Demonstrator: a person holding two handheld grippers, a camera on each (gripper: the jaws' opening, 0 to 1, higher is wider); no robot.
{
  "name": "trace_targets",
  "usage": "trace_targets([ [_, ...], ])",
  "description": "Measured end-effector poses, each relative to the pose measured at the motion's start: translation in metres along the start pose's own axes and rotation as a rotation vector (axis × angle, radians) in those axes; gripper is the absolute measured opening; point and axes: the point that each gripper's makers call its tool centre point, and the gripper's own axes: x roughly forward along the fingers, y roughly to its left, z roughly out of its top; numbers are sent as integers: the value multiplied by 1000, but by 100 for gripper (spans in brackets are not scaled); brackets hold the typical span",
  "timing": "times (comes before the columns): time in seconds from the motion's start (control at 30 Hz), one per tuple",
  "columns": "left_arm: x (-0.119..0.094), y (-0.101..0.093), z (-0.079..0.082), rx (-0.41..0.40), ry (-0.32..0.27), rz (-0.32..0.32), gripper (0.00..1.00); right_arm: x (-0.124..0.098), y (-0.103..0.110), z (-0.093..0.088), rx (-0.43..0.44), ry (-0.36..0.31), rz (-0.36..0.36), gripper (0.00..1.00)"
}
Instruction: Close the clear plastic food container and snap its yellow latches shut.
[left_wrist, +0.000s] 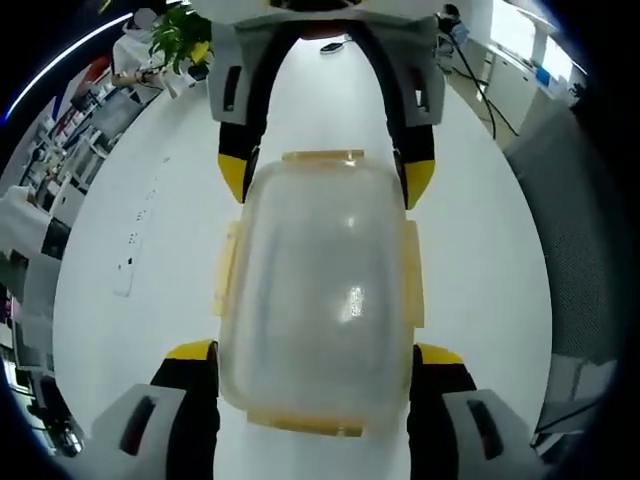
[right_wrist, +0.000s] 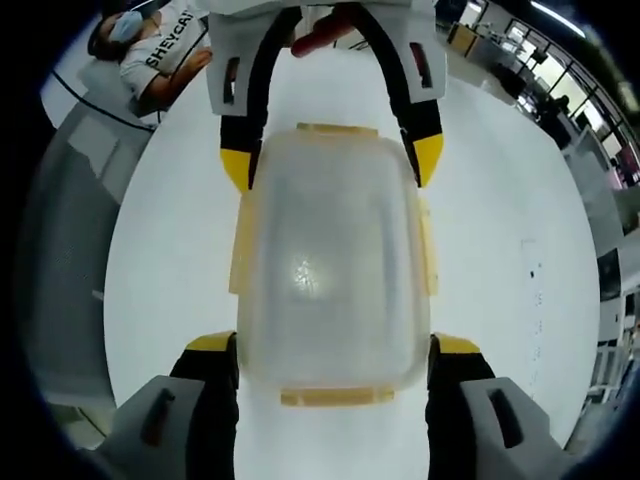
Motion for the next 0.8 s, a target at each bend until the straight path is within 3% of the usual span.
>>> trace_targets([
  [0.1,-6,2,3,-78,-89,3,72,-1,-2,0,7,-20,-16,75],
  [0.17,-12,5,1,-133,-144,6,71,-2,-4,5,14,-77,-40,74],
  [0.23,-18,8,-3,-158,-198,21,69,-5,-9,8,36,-139,-73,73],
  [0.37,-31,9,-9,-246,-313,46,65,-17,-12,19,167,-325,-97,74],
  [0.5,-41,11,-19,-362,-397,106,66,-20,-12,14,268,-396,-149,77],
  [0.7,-55,3,-20,-505,-561,205,71,-25,-10,11,404,-541,-246,85],
  [0.77,-53,-2,-22,-536,-565,225,68,-28,-9,11,431,-587,-276,89],
  [0.8,-54,-3,-25,-560,-565,266,67,-30,-7,10,446,-596,-293,91],
])
